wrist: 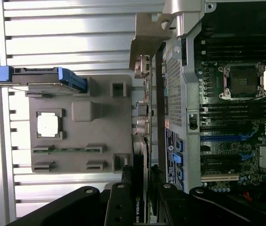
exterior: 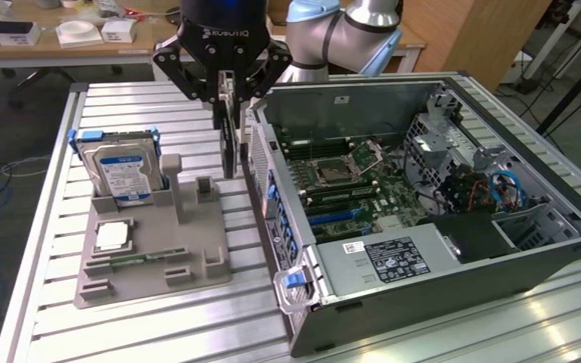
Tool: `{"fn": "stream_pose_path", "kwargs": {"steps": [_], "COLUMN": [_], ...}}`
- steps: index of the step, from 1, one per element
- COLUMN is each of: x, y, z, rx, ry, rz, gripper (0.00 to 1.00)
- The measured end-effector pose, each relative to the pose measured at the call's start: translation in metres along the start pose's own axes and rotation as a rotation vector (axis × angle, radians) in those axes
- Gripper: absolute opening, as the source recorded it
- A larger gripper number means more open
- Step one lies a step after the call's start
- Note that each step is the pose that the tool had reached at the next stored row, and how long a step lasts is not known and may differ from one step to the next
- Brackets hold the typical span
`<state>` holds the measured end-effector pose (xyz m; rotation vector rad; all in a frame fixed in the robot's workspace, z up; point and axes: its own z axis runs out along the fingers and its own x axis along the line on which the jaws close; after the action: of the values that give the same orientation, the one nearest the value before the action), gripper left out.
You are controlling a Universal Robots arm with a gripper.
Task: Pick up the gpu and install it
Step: 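Pick up the gpu and move the gpu toward the slot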
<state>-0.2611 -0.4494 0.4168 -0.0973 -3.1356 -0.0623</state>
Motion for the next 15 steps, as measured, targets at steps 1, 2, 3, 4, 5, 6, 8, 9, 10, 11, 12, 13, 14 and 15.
{"fn": "stream_pose_path", "kwargs": {"steps": [1,2,3,4,5,6,8,9,10,11,12,13,14,15], "x": [-0.002,-0.003,-0.005,-0.006,-0.008,-0.008,-0.008,-0.008,-0.008,-0.008,-0.009,-0.010,-0.012,-0.014], "y": [0.0001,0.0002,0.0003,0.0004,0.0005,0.0005,0.0005,0.0005,0.0005,0.0005,0.0006,0.0007,0.0008,0.0009], "z": [0.0000,-0.0001,0.0000,0.0000,0.0000,0.0000,0.0000,0.0000,0.0000,-0.0001,0.0000,0.0000,-0.0001,-0.0001], "rx": [0.0000,0.0001,0.0000,0.0000,0.0000,0.0001,0.0000,0.0000,0.0000,0.0001,0.0000,0.0000,0.0001,0.0001], "ry": [0.0000,0.0001,0.0001,0.0000,0.0000,0.0000,0.0000,0.0000,0.0000,0.0001,0.0000,0.0000,0.0001,0.0001], "rz": [0.000,0.000,0.000,0.000,0.000,0.000,0.000,0.000,0.000,0.000,0.000,0.000,0.000,0.000], "gripper": [0.26,0.26,0.26,0.26,0.26,0.26,0.26,0.26,0.26,0.26,0.26,0.26,0.26,0.26]}}
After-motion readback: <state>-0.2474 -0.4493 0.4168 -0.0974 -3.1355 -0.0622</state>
